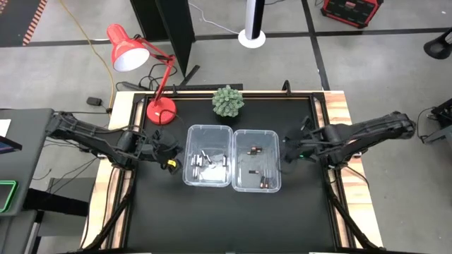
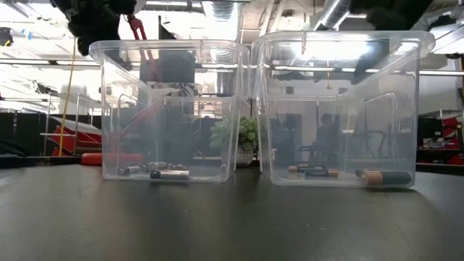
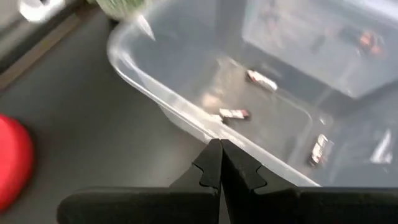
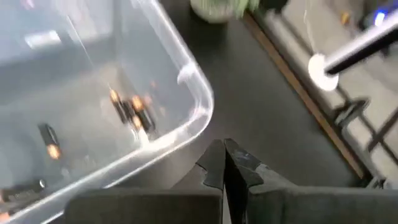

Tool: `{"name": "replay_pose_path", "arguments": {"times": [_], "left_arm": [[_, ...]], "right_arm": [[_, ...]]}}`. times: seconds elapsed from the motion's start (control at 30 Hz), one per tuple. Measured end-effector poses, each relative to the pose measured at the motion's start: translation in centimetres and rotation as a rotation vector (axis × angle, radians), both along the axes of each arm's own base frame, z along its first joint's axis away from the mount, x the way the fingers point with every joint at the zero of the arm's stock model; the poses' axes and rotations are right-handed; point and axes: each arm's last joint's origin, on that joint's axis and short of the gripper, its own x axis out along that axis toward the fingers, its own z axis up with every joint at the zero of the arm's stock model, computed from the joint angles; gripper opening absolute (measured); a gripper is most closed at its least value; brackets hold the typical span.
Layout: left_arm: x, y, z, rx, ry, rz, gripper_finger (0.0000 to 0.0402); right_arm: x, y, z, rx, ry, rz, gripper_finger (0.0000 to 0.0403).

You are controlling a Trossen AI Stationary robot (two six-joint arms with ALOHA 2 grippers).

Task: Sort batteries
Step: Return to Home Position

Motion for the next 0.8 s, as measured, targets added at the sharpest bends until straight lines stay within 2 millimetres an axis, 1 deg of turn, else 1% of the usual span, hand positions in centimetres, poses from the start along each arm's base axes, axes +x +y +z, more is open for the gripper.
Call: {"name": "replay_pose_path", "arguments": {"times": [0.07, 0.13, 0.2, 0.3, 0.4, 0.47, 0.57, 0.63, 0.8], "left_arm": [[-0.5, 0.1, 0.6, 0.062, -0.032, 0.006, 0.0000], [-0.9, 0.1, 1.3, 0.151, -0.076, 0.005, 0.0000], [-0.9, -0.2, 1.9, 0.206, -0.153, -0.020, 0.0000], [-0.4, -0.7, 2.2, 0.248, -0.283, -0.136, 0.0000], [-0.1, -0.9, 1.1, 0.281, -0.356, -0.258, 0.0000], [-0.1, -0.7, -0.2, 0.312, -0.378, -0.285, 0.0000], [-0.8, 0.1, -2.0, 0.330, -0.409, -0.290, 0.0000], [-1.6, 0.8, -2.8, 0.328, -0.456, -0.293, 0.0000], [-3.8, 2.2, -3.8, 0.329, -0.606, -0.342, 0.0000]], "right_arm": [[-0.8, 0.7, 0.8, -0.020, -0.097, 0.039, 0.0016], [-1.4, 1.5, 1.0, -0.037, -0.200, 0.101, 0.0006], [-1.6, 2.3, 0.7, -0.044, -0.302, 0.194, 0.0004], [-1.9, 3.4, -0.4, -0.075, -0.424, 0.335, 0.0003], [-2.2, 4.2, -2.0, -0.095, -0.505, 0.501, 0.0002], [-2.3, 4.5, -3.1, -0.108, -0.571, 0.603, 0.0001], [-2.6, 4.3, -4.3, -0.143, -0.673, 0.721, 0.0001], [-3.1, 3.9, -4.9, -0.167, -0.714, 0.754, 0.0001], [-4.9, 2.3, -6.0, -0.190, -0.785, 0.712, 0.0000]]}}
